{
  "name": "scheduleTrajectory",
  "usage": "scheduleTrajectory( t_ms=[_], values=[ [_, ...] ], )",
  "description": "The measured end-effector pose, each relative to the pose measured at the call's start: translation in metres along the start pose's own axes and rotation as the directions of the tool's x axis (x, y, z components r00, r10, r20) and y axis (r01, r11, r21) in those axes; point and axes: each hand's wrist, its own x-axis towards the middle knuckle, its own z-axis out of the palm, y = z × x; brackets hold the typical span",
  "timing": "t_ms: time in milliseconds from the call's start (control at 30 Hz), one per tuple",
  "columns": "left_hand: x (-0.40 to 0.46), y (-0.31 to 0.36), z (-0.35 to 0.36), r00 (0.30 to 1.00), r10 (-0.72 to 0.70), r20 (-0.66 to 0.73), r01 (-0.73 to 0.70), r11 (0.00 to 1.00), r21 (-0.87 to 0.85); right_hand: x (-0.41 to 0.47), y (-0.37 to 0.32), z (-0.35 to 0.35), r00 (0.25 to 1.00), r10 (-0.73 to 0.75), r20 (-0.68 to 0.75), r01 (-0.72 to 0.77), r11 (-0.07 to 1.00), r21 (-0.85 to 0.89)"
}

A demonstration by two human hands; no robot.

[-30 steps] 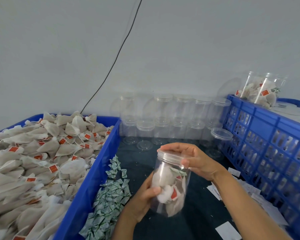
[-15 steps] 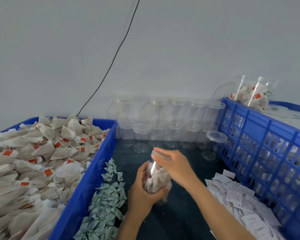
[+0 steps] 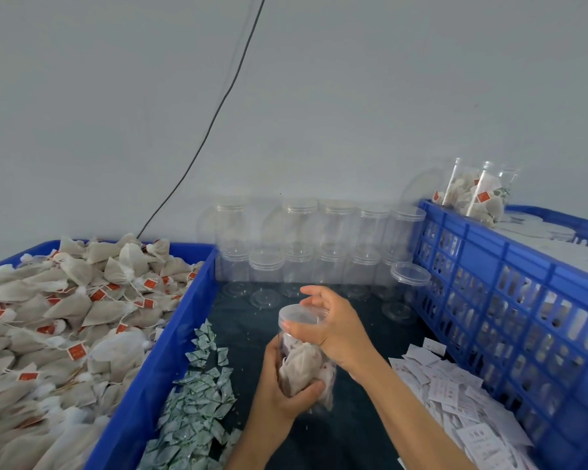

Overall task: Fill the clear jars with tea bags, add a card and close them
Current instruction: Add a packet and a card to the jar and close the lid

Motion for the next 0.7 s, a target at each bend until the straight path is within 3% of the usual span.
scheduleTrajectory(
  t_ms=[100,167,267,333,533,700],
  values=[
    [-0.001,0.001,0.006,0.998,0.033,-0.053,-0.033,0.999,-0.006,-0.005,-0.004,0.001,0.996,-0.065,-0.060,0.064,0.998,-0.027],
    [-0.002,0.002,0.007,0.994,0.073,-0.087,-0.067,0.995,0.068,-0.010,-0.002,-0.002,0.996,-0.056,-0.073,0.063,0.994,0.091],
    [0.000,0.004,0.004,0.984,0.123,-0.126,-0.105,0.984,0.143,-0.020,0.002,-0.008,0.998,0.050,0.028,-0.056,0.939,0.338],
    [0.004,0.008,0.007,0.983,0.122,-0.134,-0.108,0.988,0.109,-0.024,0.008,-0.010,0.988,0.119,0.094,-0.147,0.910,0.387],
    [0.019,0.025,0.036,0.990,0.031,-0.140,-0.042,0.996,-0.075,-0.019,0.001,-0.027,0.966,0.239,0.095,-0.257,0.919,0.299],
    [0.038,0.045,0.062,0.997,0.042,-0.066,-0.047,0.996,-0.078,-0.011,-0.012,-0.062,0.973,0.225,0.039,-0.228,0.943,0.241]
  ],
)
